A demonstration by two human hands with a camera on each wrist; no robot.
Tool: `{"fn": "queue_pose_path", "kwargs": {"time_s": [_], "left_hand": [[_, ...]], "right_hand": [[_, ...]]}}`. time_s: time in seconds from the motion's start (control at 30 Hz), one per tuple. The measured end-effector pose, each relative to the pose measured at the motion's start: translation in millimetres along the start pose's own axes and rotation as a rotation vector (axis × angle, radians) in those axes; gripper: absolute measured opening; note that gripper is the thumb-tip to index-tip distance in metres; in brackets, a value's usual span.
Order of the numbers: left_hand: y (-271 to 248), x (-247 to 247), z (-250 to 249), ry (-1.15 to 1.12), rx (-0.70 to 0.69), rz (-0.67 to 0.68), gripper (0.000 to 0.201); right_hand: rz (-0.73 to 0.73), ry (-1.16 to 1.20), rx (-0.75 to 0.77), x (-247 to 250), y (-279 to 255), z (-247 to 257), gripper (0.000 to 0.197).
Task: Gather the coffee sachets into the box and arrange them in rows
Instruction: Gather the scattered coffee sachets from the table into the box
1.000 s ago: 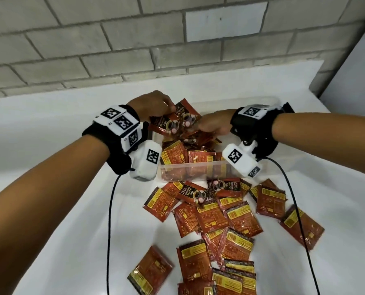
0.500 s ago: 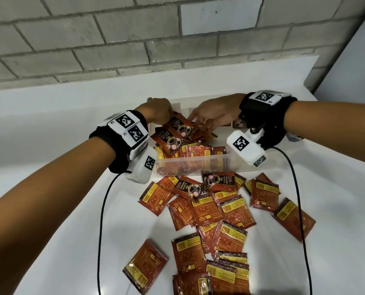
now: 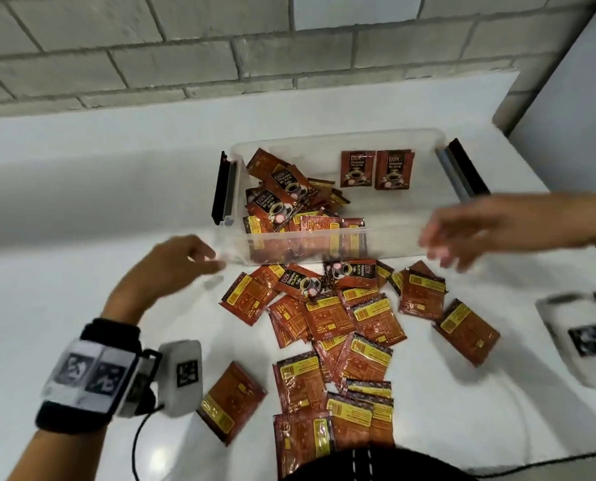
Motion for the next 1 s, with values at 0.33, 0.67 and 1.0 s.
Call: {"fn": "queue_pose_path", "kwargs": {"time_s": [0.33,0.67,1.0], "left_hand": [[-9.0,-80.0,-2.0,-0.059,0.109,-0.041,0.081],[-40.7,-103.7,-10.3,0.155,-0.092,-0.009,0.079],[-60.5,-126.5,-7.2,0.228,-0.322,0.245,0.104]], "right_hand": [[-0.238,-0.287,-0.401,-108.2,1.7,-58.8,0.08],[-0.349,-0.343,-0.202,-114.5,26.9,-10.8,0.053],[-0.241,-0.386,0.014,-141.7,51.0,-11.3,0.073]]}}
Point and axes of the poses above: each hand's wrist, its own y-axis towards the middle knuckle, its own x-axis out of the back of the hand, z = x × y, the point moved 3 cm from there along y, towards the middle knuckle, and after that the axes turned 5 degrees about -y, right-handed, at the moved point
